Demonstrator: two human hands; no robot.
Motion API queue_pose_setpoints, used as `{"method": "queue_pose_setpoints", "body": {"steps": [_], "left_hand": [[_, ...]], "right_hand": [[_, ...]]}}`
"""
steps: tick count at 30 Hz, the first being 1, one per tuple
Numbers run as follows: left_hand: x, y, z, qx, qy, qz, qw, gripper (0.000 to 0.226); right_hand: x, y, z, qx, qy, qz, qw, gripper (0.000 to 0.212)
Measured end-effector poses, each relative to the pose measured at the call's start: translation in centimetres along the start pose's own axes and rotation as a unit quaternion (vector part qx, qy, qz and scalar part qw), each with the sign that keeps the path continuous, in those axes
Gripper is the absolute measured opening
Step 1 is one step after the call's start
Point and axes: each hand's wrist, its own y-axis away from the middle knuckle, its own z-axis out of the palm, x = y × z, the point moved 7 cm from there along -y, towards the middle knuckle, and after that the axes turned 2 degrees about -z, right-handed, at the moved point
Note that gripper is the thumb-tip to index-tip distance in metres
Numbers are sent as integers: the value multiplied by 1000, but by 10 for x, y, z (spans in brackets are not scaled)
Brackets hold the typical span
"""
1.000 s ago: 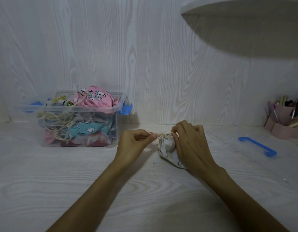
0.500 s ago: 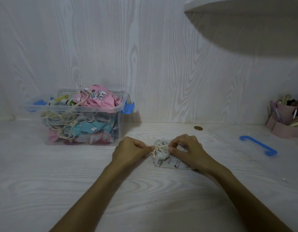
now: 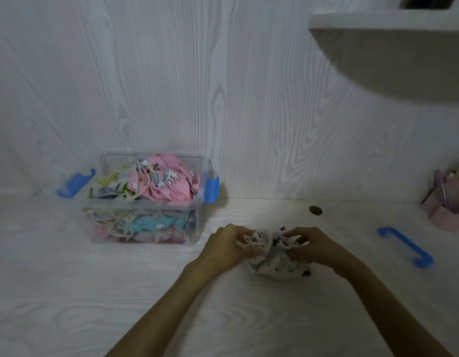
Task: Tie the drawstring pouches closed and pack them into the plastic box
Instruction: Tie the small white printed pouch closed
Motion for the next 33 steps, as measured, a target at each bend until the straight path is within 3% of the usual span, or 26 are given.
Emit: {"method": "queue_pose_setpoints", "body": {"steps": [3,6,11,13,14,16,18,20,21,22,23,24,26,29,33], "left_hand": [[28,3,-58,27,80,51,995,41],[39,7,-134,80,98,65,990,42],[-11,13,-247,125,127,-31,983,40],[-44,18,-265,136,67,-106,983,42],[-64,22,-271,139,-15,-166,976,46],[-97,32,-282,152,-162,-250,942,63],[-102,30,-285,193,-164,-172,952,63],[-85,20,-275,145,-135,-5,980,49],[-83,13,-263,94,-152,26,984,51],[-90,5,-254,48,-182,37,981,69],[-100,1,-243,2,-222,16,975,86],[-112,-5,-238,-40,-261,-15,964,88],[-130,-10,-232,-102,-287,-68,950,60],[-140,-23,-228,-89,-243,-92,962,42],[-147,-33,-219,-51,-233,-134,962,48]], "right_hand": [[-55,7,-35,15,-91,-51,994,29],[-128,10,-69,36,-139,-120,982,33],[-237,-26,-57,77,-125,-178,973,42],[-249,-47,-23,88,-56,-178,978,48],[-248,-57,-2,82,35,-171,981,53],[-245,-67,27,103,174,-158,967,57],[-249,-69,42,144,177,-204,952,53],[-259,-73,59,121,218,-249,936,53],[-262,-76,68,82,254,-259,928,55],[-266,-80,76,38,279,-256,925,58],[-266,-82,80,3,299,-249,921,59],[-268,-88,82,-14,309,-245,919,59],[-273,-99,84,-48,310,-233,920,55],[-270,-117,93,-99,279,-204,933,57],[-264,-134,93,-110,211,-174,956,56]]}}
